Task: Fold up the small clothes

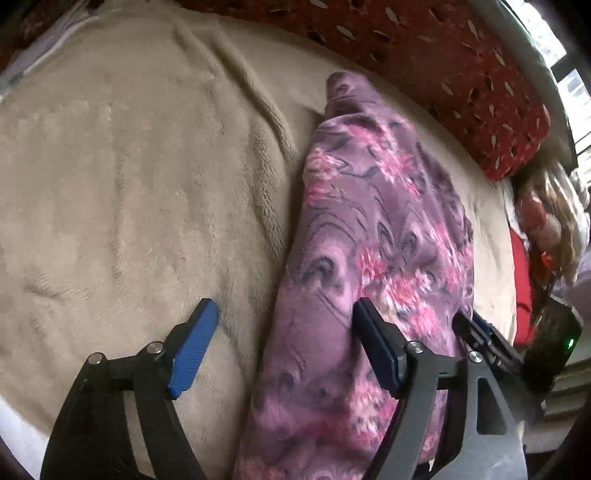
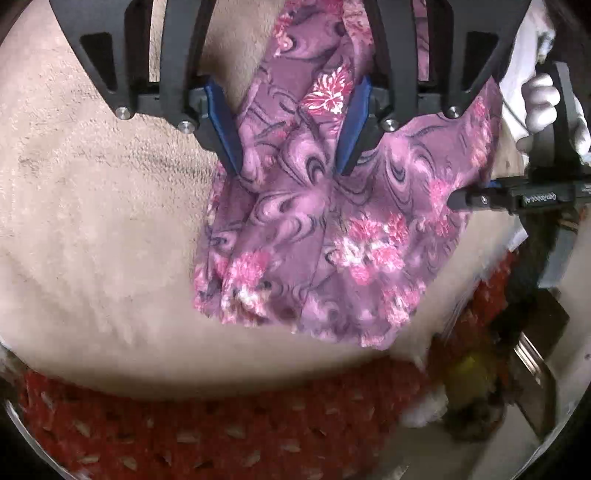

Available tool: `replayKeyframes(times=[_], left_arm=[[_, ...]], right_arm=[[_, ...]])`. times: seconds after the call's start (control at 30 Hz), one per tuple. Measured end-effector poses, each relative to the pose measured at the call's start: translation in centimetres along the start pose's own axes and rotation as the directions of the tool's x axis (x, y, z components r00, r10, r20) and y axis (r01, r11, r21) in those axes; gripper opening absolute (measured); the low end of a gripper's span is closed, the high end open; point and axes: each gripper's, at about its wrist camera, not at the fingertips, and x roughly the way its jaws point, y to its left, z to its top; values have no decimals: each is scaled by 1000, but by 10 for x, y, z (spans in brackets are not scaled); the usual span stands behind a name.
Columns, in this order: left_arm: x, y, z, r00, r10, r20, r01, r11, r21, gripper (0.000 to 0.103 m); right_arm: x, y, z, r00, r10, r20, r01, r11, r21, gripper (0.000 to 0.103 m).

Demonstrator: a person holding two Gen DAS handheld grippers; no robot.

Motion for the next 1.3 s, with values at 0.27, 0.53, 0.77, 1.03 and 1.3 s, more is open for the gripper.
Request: replayKeyframes(times=[0.27, 0.53, 0.77, 1.03, 1.3], left_arm=[[-8, 18, -30, 998, -16, -59, 14, 1000, -28, 78], [-23, 21, -57, 998, 38, -54, -37, 999, 27, 77], [-14, 14, -73, 995, 100, -28, -98, 993, 69, 85], [-13, 19, -75, 997, 79, -28, -77, 995, 65, 87], [-17, 13, -68, 999, 27, -38, -25, 997, 69, 91]], right_arm=[[-23, 21, -25, 992, -59, -113, 50, 995, -87, 57], [-39, 17, -41, 981, -165, -103, 157, 984, -78, 66], [-21, 8, -63, 931, -333, -152, 326, 943, -68, 82], [-26, -21, -74, 924, -356, -139, 368, 927, 69, 102], [-25, -21, -69, 921, -347, -180, 363, 929, 68, 96]])
